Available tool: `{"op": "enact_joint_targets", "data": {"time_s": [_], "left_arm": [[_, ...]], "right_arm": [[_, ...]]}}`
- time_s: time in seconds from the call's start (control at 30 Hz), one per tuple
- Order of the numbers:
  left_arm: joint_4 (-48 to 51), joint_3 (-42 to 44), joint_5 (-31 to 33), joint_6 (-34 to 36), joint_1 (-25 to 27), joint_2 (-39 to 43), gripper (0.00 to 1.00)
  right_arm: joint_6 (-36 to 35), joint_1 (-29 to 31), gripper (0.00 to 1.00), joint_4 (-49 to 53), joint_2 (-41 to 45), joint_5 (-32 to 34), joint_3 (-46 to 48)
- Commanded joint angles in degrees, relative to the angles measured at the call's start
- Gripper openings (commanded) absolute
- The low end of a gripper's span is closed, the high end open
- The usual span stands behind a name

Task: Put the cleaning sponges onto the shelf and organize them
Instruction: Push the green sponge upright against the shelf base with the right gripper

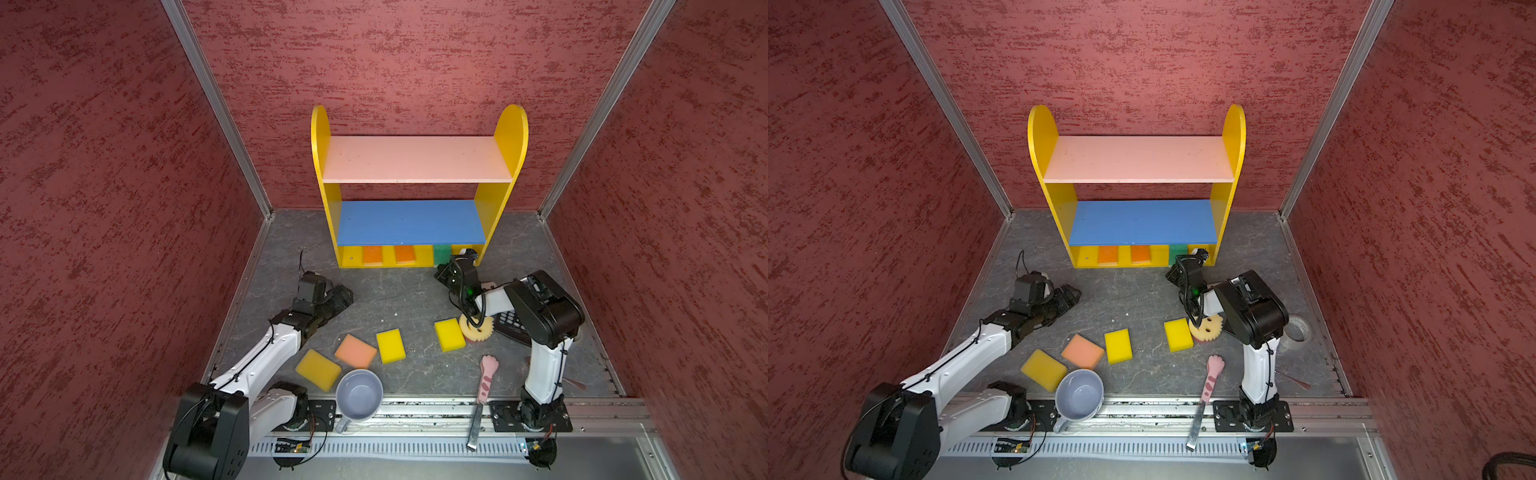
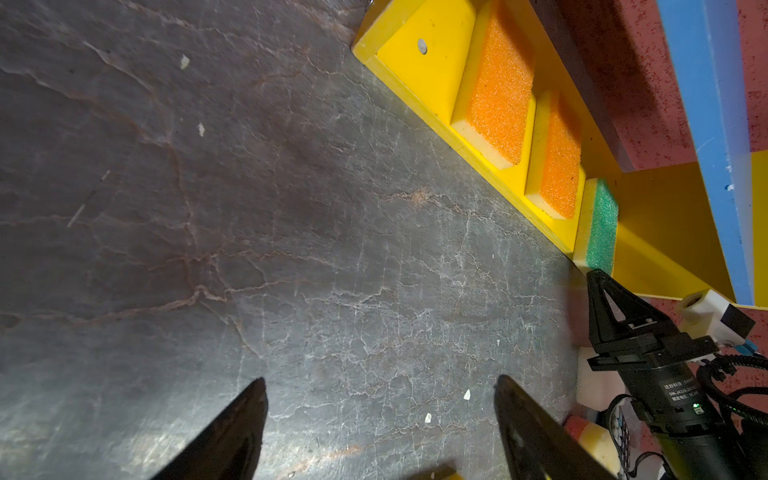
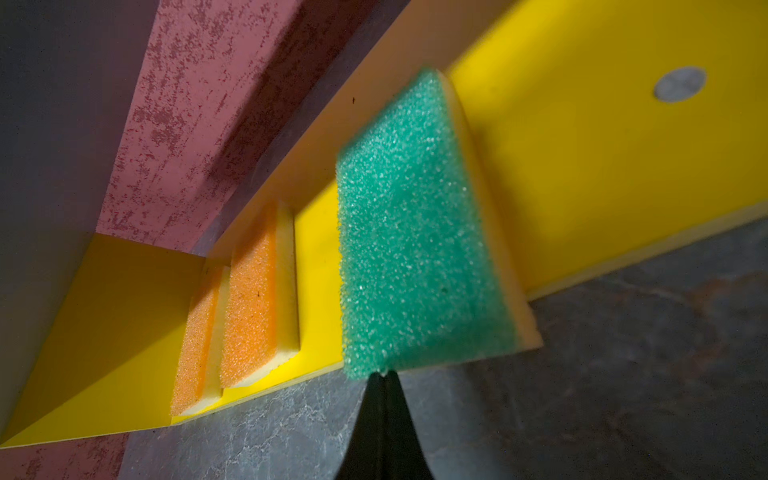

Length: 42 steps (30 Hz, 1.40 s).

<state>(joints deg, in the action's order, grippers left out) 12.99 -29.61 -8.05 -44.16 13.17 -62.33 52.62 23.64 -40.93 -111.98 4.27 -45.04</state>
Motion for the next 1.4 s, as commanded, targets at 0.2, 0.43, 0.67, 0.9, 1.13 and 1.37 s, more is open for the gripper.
{"op": "enact_joint_targets", "data": {"time_s": [0.2, 0.43, 0.67, 0.9, 1.13, 1.37], "left_arm": [[-1.81, 0.74, -0.68, -0.46, 0.01, -1.09, 0.85], [-2.15, 0.93, -0.71, -0.33, 0.01, -1.58, 0.85], [-2.95, 1.15, -0.7, -0.37, 0.01, -3.13, 0.85], [-3.51, 1.23, -0.74, -1.01, 0.28, -3.51, 0.85], [-2.78, 0.87, -0.36, -0.84, 0.37, -3.15, 0.85], [-2.73, 0.26, -0.1, -0.9, 0.85, -4.1, 0.85]], "right_arm": [[5.3, -1.15, 0.0, -4.66, 0.98, 0.65, 5.39], [8.78, -3.18, 0.0, -8.54, -2.0, -0.22, 6.78], [11.6, -5.4, 0.0, -12.6, -7.36, -2.98, 5.73], [12.16, -5.69, 0.0, -13.3, -9.78, -4.78, 4.59], [11.78, -5.8, 0.0, -12.28, -10.16, -4.69, 3.02], [11.52, -6.3, 0.0, -11.53, -9.94, -4.29, 2.71]]}}
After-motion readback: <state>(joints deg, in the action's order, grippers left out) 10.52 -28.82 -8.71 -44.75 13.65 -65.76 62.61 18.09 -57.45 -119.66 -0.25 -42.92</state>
